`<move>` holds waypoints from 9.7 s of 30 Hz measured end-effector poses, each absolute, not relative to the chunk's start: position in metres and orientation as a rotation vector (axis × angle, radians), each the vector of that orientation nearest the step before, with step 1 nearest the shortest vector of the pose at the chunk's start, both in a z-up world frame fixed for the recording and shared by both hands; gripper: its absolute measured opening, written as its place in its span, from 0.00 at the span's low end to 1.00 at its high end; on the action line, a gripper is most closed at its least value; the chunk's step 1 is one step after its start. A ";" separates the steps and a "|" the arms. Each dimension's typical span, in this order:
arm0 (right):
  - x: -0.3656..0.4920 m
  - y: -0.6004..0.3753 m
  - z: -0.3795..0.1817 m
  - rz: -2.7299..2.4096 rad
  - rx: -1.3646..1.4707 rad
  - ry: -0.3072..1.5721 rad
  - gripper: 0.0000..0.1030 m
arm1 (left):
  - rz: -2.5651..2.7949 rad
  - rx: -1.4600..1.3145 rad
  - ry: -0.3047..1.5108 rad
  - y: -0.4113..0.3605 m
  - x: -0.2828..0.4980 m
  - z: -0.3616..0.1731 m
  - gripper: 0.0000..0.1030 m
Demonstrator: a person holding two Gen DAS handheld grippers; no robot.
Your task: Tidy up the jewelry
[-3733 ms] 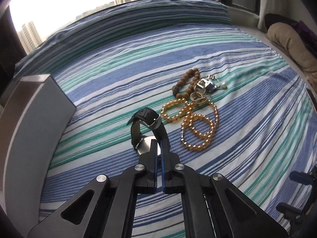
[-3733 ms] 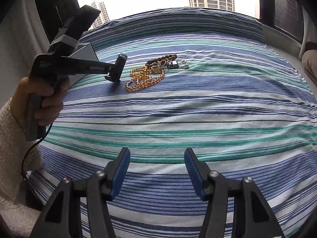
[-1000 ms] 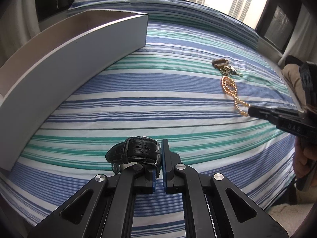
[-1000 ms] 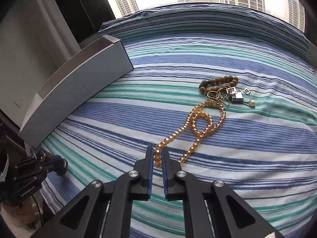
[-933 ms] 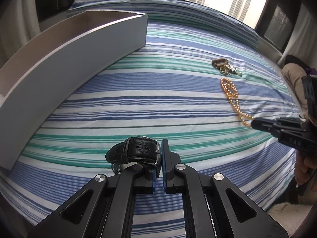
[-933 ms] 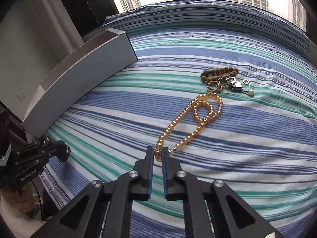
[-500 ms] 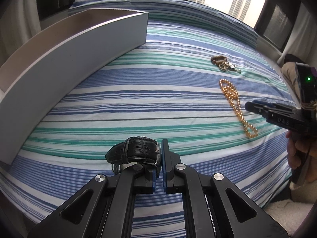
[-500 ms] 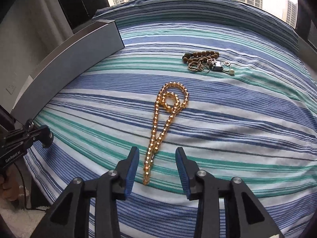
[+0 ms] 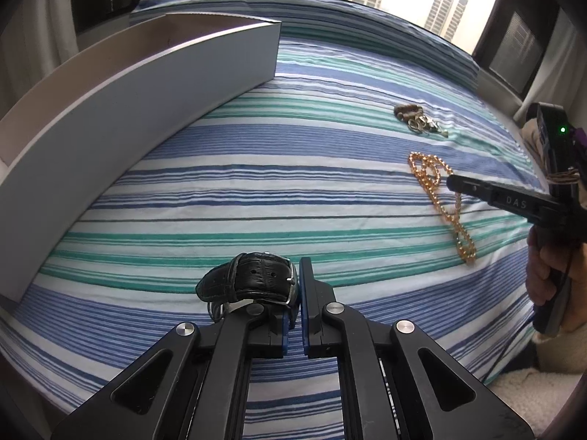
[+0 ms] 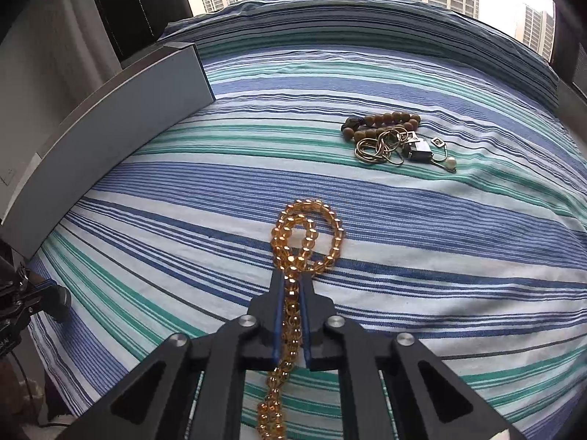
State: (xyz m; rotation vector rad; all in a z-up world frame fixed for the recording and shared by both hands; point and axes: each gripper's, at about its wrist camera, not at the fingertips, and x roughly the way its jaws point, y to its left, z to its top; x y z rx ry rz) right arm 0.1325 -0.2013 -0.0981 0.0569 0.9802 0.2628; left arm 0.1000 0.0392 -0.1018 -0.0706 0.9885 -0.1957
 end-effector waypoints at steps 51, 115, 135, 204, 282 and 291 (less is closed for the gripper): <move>0.304 0.093 0.090 0.794 -0.024 0.781 0.08 | 0.225 -0.226 1.026 0.317 0.192 -0.049 0.03; 0.040 -0.235 -0.083 0.177 -0.007 0.940 0.59 | -0.174 0.075 1.038 -0.038 0.138 -0.100 0.87; 0.078 -0.286 -0.101 0.148 0.168 1.010 0.59 | -0.396 0.070 1.018 -0.142 0.342 -0.114 0.67; 0.155 -0.245 -0.085 0.174 0.059 1.031 0.18 | -0.103 -0.023 1.081 0.039 0.152 -0.126 0.30; 0.369 0.217 -0.002 0.790 -0.278 0.937 0.58 | 0.451 -0.309 0.952 0.365 0.271 -0.043 0.77; 0.323 0.190 0.050 0.731 -0.390 0.858 0.66 | 0.539 -0.201 0.829 0.308 0.216 0.026 0.95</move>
